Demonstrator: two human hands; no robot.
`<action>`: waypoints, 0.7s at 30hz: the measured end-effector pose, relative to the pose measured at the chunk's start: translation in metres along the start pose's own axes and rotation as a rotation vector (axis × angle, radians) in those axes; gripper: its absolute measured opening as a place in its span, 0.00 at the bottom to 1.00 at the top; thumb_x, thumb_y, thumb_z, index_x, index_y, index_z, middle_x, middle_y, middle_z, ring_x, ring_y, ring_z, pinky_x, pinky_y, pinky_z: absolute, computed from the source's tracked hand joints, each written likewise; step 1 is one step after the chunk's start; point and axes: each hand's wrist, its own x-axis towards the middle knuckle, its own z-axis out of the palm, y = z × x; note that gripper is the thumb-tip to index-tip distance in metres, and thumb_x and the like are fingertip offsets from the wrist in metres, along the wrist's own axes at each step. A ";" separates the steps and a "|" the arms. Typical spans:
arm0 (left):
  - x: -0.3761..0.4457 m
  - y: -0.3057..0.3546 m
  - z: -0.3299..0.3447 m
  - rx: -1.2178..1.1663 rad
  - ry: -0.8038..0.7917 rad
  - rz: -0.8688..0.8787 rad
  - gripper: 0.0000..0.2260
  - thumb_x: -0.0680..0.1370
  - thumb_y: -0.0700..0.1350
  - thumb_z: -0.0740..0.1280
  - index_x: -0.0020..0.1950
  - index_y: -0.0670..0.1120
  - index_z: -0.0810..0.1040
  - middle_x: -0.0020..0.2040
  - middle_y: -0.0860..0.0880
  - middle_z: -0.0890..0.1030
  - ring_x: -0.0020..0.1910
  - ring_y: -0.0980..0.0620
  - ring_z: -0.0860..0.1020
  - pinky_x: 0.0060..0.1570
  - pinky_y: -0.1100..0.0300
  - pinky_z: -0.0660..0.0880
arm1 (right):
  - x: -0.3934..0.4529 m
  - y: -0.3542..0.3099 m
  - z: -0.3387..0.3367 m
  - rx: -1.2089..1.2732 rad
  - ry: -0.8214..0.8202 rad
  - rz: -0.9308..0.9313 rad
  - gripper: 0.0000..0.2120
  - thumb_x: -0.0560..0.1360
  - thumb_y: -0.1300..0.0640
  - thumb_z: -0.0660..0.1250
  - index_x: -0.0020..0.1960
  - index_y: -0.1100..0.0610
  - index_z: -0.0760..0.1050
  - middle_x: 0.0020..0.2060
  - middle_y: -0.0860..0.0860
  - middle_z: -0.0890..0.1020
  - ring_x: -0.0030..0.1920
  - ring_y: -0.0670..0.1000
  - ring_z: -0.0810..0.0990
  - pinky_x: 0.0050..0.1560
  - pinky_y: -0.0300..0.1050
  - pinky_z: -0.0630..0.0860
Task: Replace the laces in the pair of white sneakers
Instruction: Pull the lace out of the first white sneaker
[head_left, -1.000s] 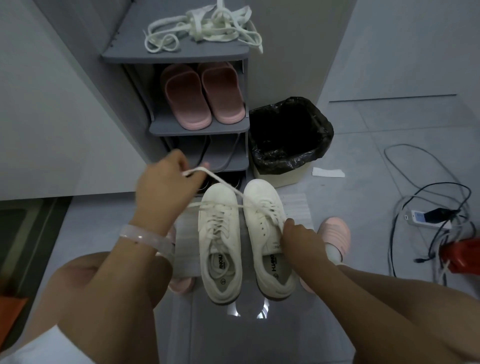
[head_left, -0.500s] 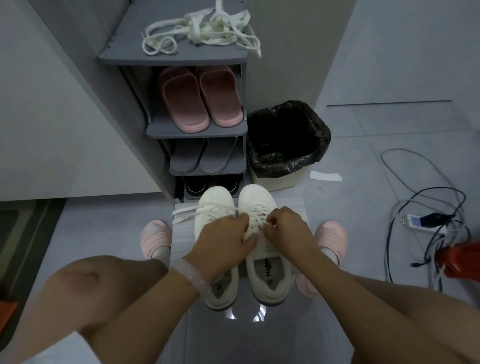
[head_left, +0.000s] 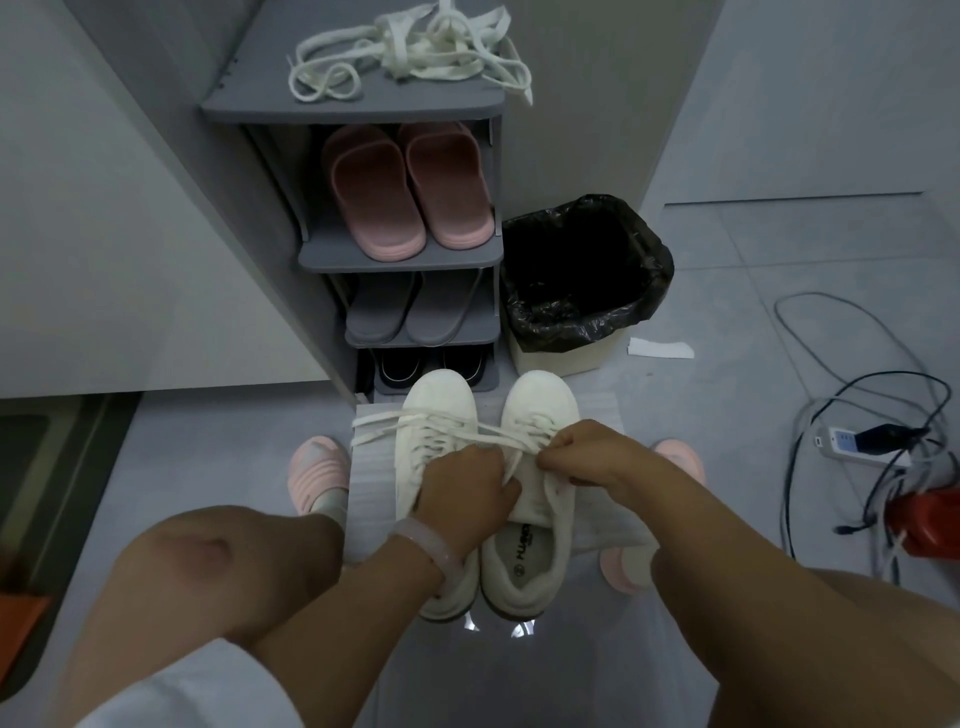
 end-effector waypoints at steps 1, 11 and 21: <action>0.001 0.000 0.001 0.007 0.000 -0.009 0.14 0.78 0.51 0.57 0.53 0.43 0.75 0.54 0.44 0.77 0.52 0.45 0.76 0.42 0.58 0.65 | 0.000 0.003 -0.001 0.056 -0.013 -0.002 0.12 0.73 0.61 0.66 0.31 0.56 0.71 0.31 0.51 0.74 0.35 0.48 0.72 0.43 0.41 0.71; 0.002 0.000 0.005 0.099 -0.016 0.014 0.15 0.80 0.50 0.54 0.56 0.41 0.74 0.55 0.44 0.77 0.52 0.45 0.77 0.41 0.60 0.61 | -0.008 0.000 0.000 -0.501 0.355 -0.268 0.05 0.73 0.63 0.63 0.42 0.57 0.66 0.41 0.54 0.75 0.41 0.52 0.71 0.34 0.41 0.64; 0.006 -0.002 0.003 0.096 -0.063 -0.006 0.16 0.81 0.50 0.53 0.54 0.40 0.74 0.54 0.42 0.78 0.51 0.44 0.77 0.41 0.58 0.62 | 0.002 0.018 -0.004 -0.667 0.600 -0.136 0.12 0.74 0.55 0.64 0.54 0.61 0.68 0.49 0.57 0.75 0.50 0.57 0.75 0.40 0.45 0.66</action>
